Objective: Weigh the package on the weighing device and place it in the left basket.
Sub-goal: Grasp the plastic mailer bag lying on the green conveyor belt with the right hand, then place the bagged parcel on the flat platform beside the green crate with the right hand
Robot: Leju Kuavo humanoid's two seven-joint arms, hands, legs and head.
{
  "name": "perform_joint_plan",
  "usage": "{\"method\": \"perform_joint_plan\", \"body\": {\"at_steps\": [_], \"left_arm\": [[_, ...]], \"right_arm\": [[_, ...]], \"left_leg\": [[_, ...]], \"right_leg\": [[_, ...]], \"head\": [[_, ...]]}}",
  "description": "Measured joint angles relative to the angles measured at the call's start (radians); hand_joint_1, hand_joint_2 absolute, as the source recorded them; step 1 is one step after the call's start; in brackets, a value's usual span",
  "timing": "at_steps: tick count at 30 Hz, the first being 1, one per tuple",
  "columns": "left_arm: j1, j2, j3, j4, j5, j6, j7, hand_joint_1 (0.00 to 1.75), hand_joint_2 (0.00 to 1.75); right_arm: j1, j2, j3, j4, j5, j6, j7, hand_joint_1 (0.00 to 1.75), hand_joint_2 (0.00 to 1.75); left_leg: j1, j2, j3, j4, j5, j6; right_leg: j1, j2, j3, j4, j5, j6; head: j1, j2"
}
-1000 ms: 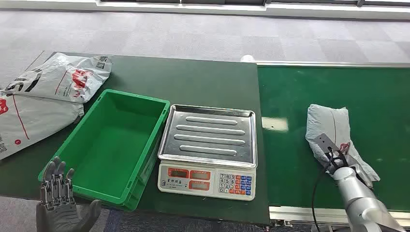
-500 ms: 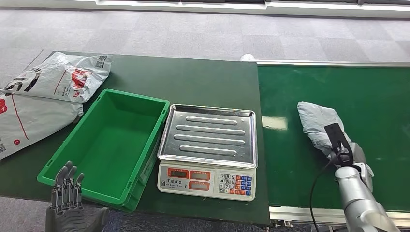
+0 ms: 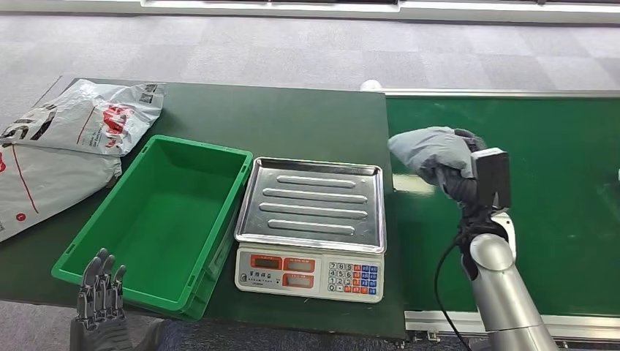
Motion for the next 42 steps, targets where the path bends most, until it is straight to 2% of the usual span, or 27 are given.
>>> {"method": "perform_joint_plan", "body": {"at_steps": [5,9,13,17,21,24,28,33,37,42], "left_arm": [[-0.005,0.002,-0.026,0.009,-0.017,0.015,-0.001,0.00,1.75],[-0.008,0.009,-0.035,0.015,-0.014,0.017,-0.001,0.00,1.75],[-0.014,0.012,-0.043,0.025,-0.013,0.006,-0.001,0.00,1.75],[-0.026,0.014,-0.054,0.039,-0.012,0.003,-0.001,0.00,1.75],[-0.040,0.022,-0.063,0.053,-0.005,0.008,-0.001,0.00,1.75],[-0.045,0.027,-0.069,0.060,-0.005,0.011,-0.001,0.00,1.75],[-0.050,0.029,-0.074,0.063,-0.017,0.003,0.013,0.00,1.75],[-0.052,0.022,-0.074,0.062,-0.041,-0.024,0.037,0.00,1.75],[-0.051,0.003,-0.066,0.060,-0.077,-0.079,0.064,0.00,1.75],[-0.052,-0.044,-0.043,0.055,-0.166,-0.155,0.106,0.00,1.75]], "right_arm": [[-0.063,0.051,0.201,-0.017,-0.050,0.015,0.012,1.75,1.75],[-0.114,0.093,0.292,-0.006,-0.115,0.074,0.052,1.75,1.75],[-0.151,0.139,0.349,0.027,-0.116,0.094,0.110,1.73,1.75],[-0.199,0.196,0.402,0.102,-0.085,0.119,0.183,0.00,1.75],[-0.240,0.250,0.457,0.193,-0.005,0.177,0.270,0.00,1.75],[-0.252,0.271,0.483,0.233,0.033,0.188,0.297,0.00,1.75],[-0.256,0.278,0.493,0.249,0.112,0.166,0.334,0.00,1.75],[-0.243,0.276,0.490,0.245,0.154,0.173,0.343,0.00,1.75],[-0.195,0.263,0.459,0.178,0.171,0.171,0.318,0.00,1.75],[-0.092,0.226,0.379,0.000,0.211,0.176,0.300,0.00,1.75]], "left_leg": [[0.001,-0.003,-0.001,0.000,0.002,-0.002],[0.001,-0.003,-0.001,0.000,0.002,-0.002],[0.001,-0.003,-0.002,0.000,0.002,-0.002],[0.001,-0.003,-0.002,0.000,0.002,-0.002],[0.001,-0.003,-0.001,0.000,0.003,-0.003],[0.001,-0.003,-0.001,0.000,0.003,-0.004],[0.001,-0.003,0.000,0.000,0.003,-0.004],[0.001,-0.001,0.001,0.000,0.003,-0.004],[0.001,-0.001,0.001,0.000,0.003,-0.004],[0.001,-0.002,-0.001,0.000,0.003,-0.004]], "right_leg": [[0.001,-0.003,0.000,0.000,0.000,0.000],[0.001,-0.004,0.000,0.000,0.001,-0.001],[0.001,-0.003,0.000,0.000,0.001,-0.001],[0.001,-0.002,-0.001,0.000,0.001,-0.001],[0.003,-0.002,-0.001,0.000,0.001,-0.002],[0.003,-0.002,-0.001,0.000,0.002,-0.003],[0.003,-0.002,-0.001,0.000,0.002,-0.003],[0.003,-0.001,-0.001,0.000,0.003,-0.004],[0.003,-0.001,-0.001,0.000,0.003,-0.004],[0.003,-0.001,-0.002,0.000,0.003,-0.004]], "head": [[0.000,0.000],[0.000,0.000],[0.000,0.000],[0.000,0.000],[0.000,0.000],[0.000,0.000],[0.000,0.000],[0.000,0.000],[0.000,0.000],[0.000,0.000]]}}
